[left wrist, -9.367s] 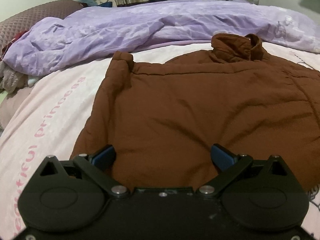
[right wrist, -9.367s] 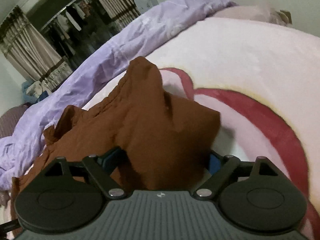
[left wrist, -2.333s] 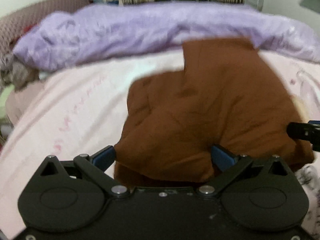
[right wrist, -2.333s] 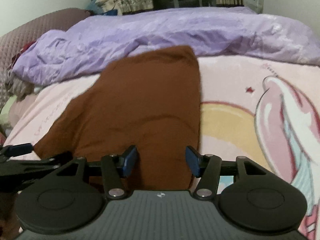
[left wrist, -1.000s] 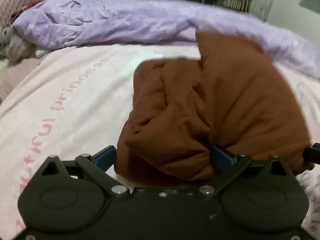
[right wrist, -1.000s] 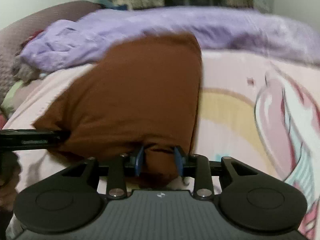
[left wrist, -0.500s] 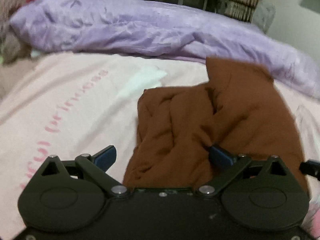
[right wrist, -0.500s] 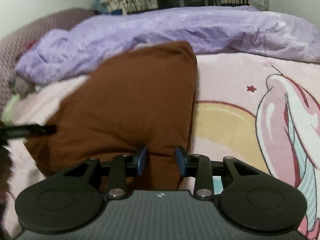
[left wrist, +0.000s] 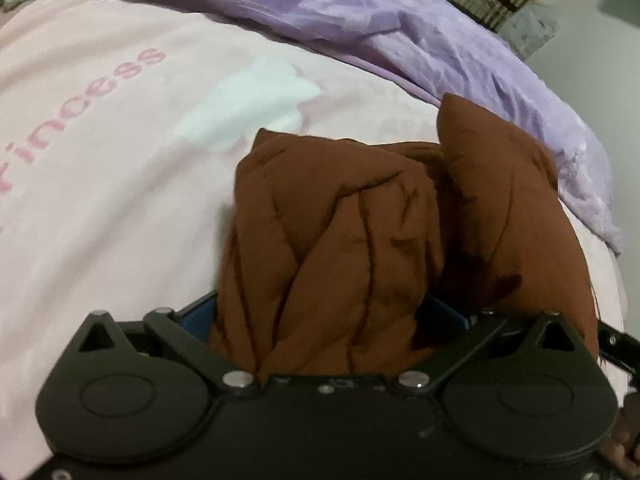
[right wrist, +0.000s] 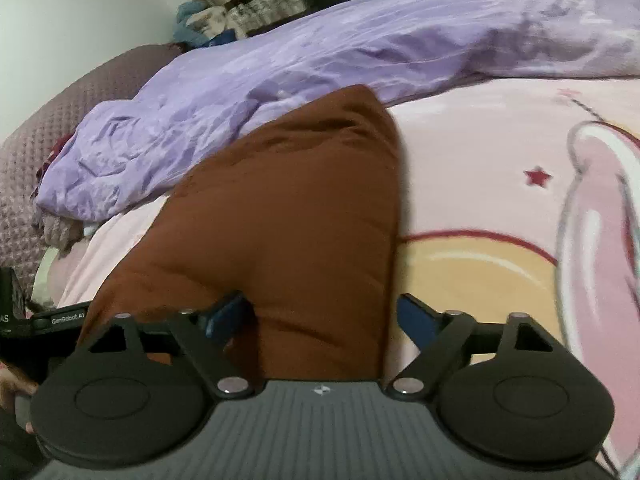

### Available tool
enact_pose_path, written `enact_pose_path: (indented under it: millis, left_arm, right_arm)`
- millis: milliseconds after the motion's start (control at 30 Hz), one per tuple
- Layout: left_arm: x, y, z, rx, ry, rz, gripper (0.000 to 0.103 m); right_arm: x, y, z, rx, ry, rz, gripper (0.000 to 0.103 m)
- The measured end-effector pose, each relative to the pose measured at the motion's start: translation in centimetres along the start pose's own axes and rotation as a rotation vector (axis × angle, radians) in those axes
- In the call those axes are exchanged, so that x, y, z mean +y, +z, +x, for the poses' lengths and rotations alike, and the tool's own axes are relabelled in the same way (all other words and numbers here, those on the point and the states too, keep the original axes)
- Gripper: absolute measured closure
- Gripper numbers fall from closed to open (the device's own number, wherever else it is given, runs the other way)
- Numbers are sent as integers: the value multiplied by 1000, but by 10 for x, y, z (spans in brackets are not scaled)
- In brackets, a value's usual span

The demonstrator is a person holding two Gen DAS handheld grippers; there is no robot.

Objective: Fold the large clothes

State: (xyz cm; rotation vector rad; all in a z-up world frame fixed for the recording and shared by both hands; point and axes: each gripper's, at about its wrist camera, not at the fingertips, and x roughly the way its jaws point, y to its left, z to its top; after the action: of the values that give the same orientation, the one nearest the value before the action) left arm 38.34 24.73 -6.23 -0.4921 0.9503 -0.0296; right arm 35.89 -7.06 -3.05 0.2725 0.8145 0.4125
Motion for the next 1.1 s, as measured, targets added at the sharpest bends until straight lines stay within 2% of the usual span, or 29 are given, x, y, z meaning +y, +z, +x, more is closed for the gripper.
enact_pose_path:
  millis: [67, 167, 300, 433, 533, 567, 667, 700, 733, 767, 800, 833, 900, 1100]
  left_arm:
    - [-4, 2, 5, 4, -3, 16, 0]
    - [-8, 9, 14, 10, 8, 44, 0]
    - [-14, 15, 19, 9, 13, 54, 0]
    - [-13, -3, 18, -103, 41, 24, 0]
    - [-13, -9, 16, -118, 47, 49, 2]
    - [-13, -7, 15, -109, 38, 56, 8]
    - [-14, -4, 11, -91, -5, 42, 39]
    - [-15, -4, 9, -92, -9, 31, 48]
    - [-16, -5, 6, -84, -1, 24, 53]
    - [-21, -5, 1, -71, 16, 30, 62]
    - [-31, -4, -9, -80, 53, 63, 69]
    - [-40, -5, -16, -95, 76, 76, 72]
    - [-53, -6, -27, -115, 100, 116, 78]
    - [-70, -8, -62, -160, 13, 107, 81]
  right_arm:
    - [4, 4, 14, 17, 32, -10, 0]
    - [9, 8, 35, 29, 33, -12, 0]
    - [10, 10, 40, 37, 36, -13, 0]
    - [7, 9, 43, 35, 41, -21, 0]
    - [9, 7, 43, 27, 36, -26, 0]
    - [9, 7, 43, 26, 40, -24, 0]
    - [11, 7, 42, 10, 43, -30, 0]
    - [14, 5, 37, -10, 43, -46, 12]
    - [20, 6, 30, -29, 32, -75, 32]
    - [25, 6, 22, -43, 17, -95, 38]
    - [30, 8, 14, -50, 13, -104, 48]
    - [35, 11, 6, -56, 10, -113, 53]
    - [41, 15, -7, -65, 11, -130, 57]
    - [36, 31, -46, -94, 63, -131, 59]
